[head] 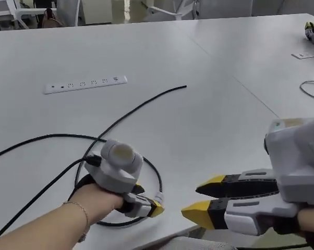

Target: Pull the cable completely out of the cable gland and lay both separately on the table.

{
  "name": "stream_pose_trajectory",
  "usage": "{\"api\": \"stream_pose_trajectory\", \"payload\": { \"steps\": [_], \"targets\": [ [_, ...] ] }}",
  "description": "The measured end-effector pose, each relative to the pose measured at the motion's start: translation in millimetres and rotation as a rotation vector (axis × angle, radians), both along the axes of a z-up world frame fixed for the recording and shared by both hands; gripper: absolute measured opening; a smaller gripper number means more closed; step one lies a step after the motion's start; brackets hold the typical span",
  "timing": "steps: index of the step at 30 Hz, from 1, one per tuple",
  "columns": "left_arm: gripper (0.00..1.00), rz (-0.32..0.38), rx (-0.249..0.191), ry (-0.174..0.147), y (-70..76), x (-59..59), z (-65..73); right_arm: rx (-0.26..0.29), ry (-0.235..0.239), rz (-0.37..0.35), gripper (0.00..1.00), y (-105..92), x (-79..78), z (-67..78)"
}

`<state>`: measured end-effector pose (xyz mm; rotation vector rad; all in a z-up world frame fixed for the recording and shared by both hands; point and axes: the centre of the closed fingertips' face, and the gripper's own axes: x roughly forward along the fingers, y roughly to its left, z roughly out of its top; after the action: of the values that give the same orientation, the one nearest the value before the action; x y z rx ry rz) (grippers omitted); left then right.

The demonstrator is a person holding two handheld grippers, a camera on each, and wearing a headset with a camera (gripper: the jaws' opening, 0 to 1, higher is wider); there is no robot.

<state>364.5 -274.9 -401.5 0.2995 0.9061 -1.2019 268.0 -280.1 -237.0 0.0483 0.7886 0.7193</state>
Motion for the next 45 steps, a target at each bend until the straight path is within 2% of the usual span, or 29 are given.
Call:
{"api": "stream_pose_trajectory", "payload": {
  "steps": [1, 3, 5, 10, 12, 13, 14, 16, 17, 18, 20, 22, 27, 31, 32, 36, 40, 45],
  "targets": [
    [0.43, -0.007, 0.007, -0.02, -2.4, -0.2, -2.0, 0.014, 0.003, 0.003, 0.32, 1.0, -1.5, 0.8],
    [0.46, -0.014, 0.007, -0.038, -5.9, -1.1, -3.3, 0.019, 0.014, 0.002, 0.32, 1.2, -3.0, 0.3],
    [0.46, -0.021, 0.008, -0.052, -7.8, -1.0, -4.7, 0.002, 0.019, 0.004, 0.32, -1.0, -4.1, -1.3],
    [0.41, -0.011, 0.011, -0.073, -8.6, 2.9, -7.7, 0.011, 0.013, -0.009, 0.32, -2.9, -2.7, 1.8],
    [0.38, -0.003, 0.012, -0.065, -8.0, 3.7, -7.7, -0.003, 0.017, -0.012, 0.32, -5.5, -2.9, 0.9],
    [0.36, -0.005, 0.014, -0.074, -7.3, 4.6, -7.8, -0.005, 0.018, -0.015, 0.31, -6.4, -2.9, 0.5],
    [0.32, -0.016, 0.023, -0.104, -4.9, 8.1, -8.4, -0.004, 0.02, -0.017, 0.31, -7.0, -2.9, 0.3],
    [0.29, -0.007, 0.022, -0.102, -3.7, 8.9, -7.9, 0.001, 0.024, -0.022, 0.31, -7.4, -2.9, 0.1],
    [0.25, 0.002, 0.035, -0.117, -1.9, 11.8, -8.1, 0.004, 0.024, -0.023, 0.31, -7.4, -2.7, 0.4],
    [0.19, -0.006, 0.039, -0.116, -1.0, 10.8, -8.0, 0.003, 0.022, -0.024, 0.3, -7.7, -2.2, 0.7],
    [0.18, 0.004, 0.036, -0.125, -0.5, 13.5, -7.3, -0.003, 0.006, -0.033, 0.29, -9.1, 0.4, 2.8],
    [0.18, -0.001, 0.037, -0.11, 3.1, 13.9, -6.7, 0.002, 0.007, -0.033, 0.28, -8.9, 0.9, 3.9],
    [0.17, -0.028, 0.048, -0.1, 11.7, 11.8, -0.1, -0.006, 0.007, -0.026, 0.28, -8.2, 2.2, 3.7],
    [0.17, -0.035, 0.042, -0.128, 19.1, 16.6, 21.3, -0.008, 0.007, -0.009, 0.28, -3.9, 4.5, 2.9],
    [0.17, -0.038, 0.034, -0.138, 22.0, 18.4, 30.4, -0.008, 0.007, -0.004, 0.28, -2.7, 5.3, 2.3],
    [0.17, -0.022, -0.002, -0.15, 29.6, 20.9, 58.5, -0.007, 0.013, 0.034, 0.28, 5.0, 8.6, -1.2],
    [0.17, -0.015, -0.012, -0.147, 42.3, 18.0, 78.6, -0.003, 0.008, 0.067, 0.29, 13.7, 14.9, -1.5],
    [0.17, -0.018, -0.015, -0.179, 63.3, 12.6, 100.5, 0.003, -0.003, 0.127, 0.29, 28.7, 20.3, 1.2]
  ]
}}
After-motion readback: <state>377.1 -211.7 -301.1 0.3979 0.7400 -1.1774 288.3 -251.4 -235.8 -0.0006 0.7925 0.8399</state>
